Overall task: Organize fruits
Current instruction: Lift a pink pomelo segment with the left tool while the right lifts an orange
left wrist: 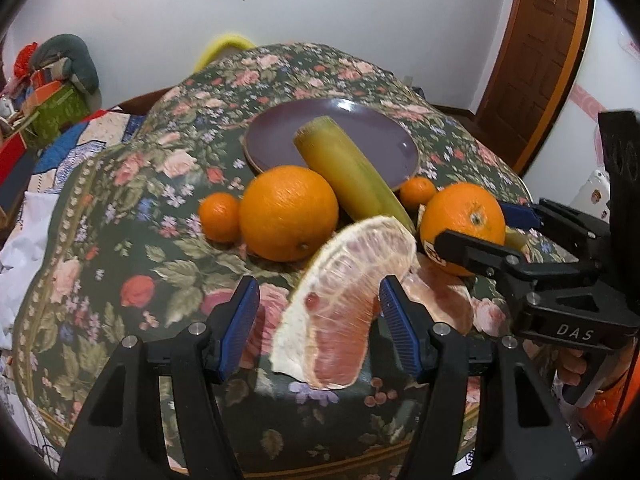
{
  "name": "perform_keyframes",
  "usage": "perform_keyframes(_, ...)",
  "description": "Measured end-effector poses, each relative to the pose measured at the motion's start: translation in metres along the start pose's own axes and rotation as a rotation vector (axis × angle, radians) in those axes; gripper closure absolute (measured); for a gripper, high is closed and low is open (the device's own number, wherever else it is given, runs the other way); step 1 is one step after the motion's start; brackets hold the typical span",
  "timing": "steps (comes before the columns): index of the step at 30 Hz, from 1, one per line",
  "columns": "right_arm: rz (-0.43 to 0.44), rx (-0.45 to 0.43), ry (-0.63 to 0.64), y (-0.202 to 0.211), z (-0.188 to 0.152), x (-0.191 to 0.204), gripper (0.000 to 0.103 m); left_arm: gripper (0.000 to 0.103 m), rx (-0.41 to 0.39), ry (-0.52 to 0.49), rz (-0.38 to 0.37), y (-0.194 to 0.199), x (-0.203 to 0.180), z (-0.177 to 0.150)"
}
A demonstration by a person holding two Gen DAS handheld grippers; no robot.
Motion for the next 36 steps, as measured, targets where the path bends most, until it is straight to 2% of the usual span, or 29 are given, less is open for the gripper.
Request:
perform_keyframes(8, 0.012, -0.002, -0.029, 0.0, 0.001, -0.001, 0.042, 0.039, 0.06, 0.003, -0.024, -0.014, -0.005, -0.012)
perform_keyframes(13, 0.003, -0.011, -0.034, 0.004, 0.003, -0.004, 0.042, 0.037, 0.066, -0.002, -0.027, -0.022, -0.008, -0.012)
perform_keyframes(19, -0.001, -0.03, -0.058, 0.008, 0.008, -0.012, 0.042, 0.037, 0.047, -0.014, -0.03, -0.027, -0.011, -0.011)
perform_keyframes(27, -0.015, -0.037, -0.078, 0.01, 0.01, -0.019, 0.042, 0.046, 0.037, -0.015, -0.037, -0.02, -0.015, -0.011)
perform_keyframes(36, -0.03, -0.067, -0.079, 0.02, 0.022, -0.022, 0.042, 0.048, -0.061, 0.006, -0.028, 0.01, -0.015, 0.015)
Point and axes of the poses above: each gripper's, at about its wrist camera, not at the fingertips, and y roughly against the way its jaws point, x to its left, z to its top, the point moved 9 cm from there along -y, roughly the way its jaws point, and after that the axes turned 13 degrees about -x, right-handed, at the moved point
